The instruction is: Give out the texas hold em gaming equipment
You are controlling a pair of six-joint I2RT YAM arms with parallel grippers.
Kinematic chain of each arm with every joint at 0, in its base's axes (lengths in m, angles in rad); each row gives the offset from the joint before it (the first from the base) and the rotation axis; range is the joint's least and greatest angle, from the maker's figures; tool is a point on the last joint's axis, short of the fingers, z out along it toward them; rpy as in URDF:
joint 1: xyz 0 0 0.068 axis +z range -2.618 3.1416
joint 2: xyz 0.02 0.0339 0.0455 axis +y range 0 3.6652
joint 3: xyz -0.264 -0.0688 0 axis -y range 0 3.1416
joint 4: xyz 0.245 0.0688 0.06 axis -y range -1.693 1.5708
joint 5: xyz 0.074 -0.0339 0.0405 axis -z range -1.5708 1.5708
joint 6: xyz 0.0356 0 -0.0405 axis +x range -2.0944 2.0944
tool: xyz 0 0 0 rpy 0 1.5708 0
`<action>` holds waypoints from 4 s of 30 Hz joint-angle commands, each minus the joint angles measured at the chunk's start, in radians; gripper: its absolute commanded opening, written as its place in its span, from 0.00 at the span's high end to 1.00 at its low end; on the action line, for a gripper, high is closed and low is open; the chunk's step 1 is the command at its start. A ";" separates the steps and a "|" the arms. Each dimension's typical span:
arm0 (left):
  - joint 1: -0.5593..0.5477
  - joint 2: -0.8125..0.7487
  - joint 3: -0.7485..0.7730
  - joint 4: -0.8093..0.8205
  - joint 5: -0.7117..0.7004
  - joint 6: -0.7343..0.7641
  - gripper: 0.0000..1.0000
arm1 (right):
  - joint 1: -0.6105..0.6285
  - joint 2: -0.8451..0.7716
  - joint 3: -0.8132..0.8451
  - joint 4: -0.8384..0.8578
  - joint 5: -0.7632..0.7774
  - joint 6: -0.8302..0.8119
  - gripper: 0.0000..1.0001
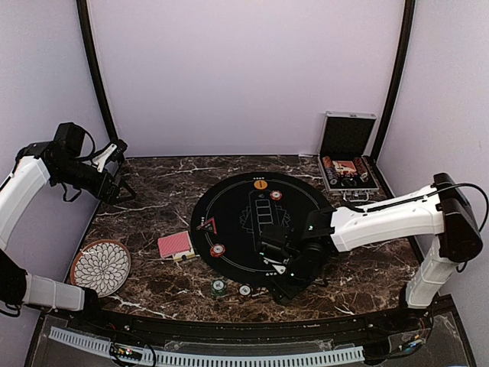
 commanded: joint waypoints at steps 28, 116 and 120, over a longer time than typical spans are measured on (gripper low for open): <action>0.004 -0.013 0.022 -0.017 0.014 0.002 0.01 | 0.024 0.038 0.050 -0.034 0.099 -0.017 0.31; 0.004 -0.018 0.027 -0.021 0.010 0.007 0.01 | -0.375 0.081 -0.082 0.175 0.124 -0.054 0.72; 0.003 -0.020 0.027 -0.022 0.008 0.009 0.01 | -0.374 0.078 -0.085 0.178 0.128 -0.051 0.53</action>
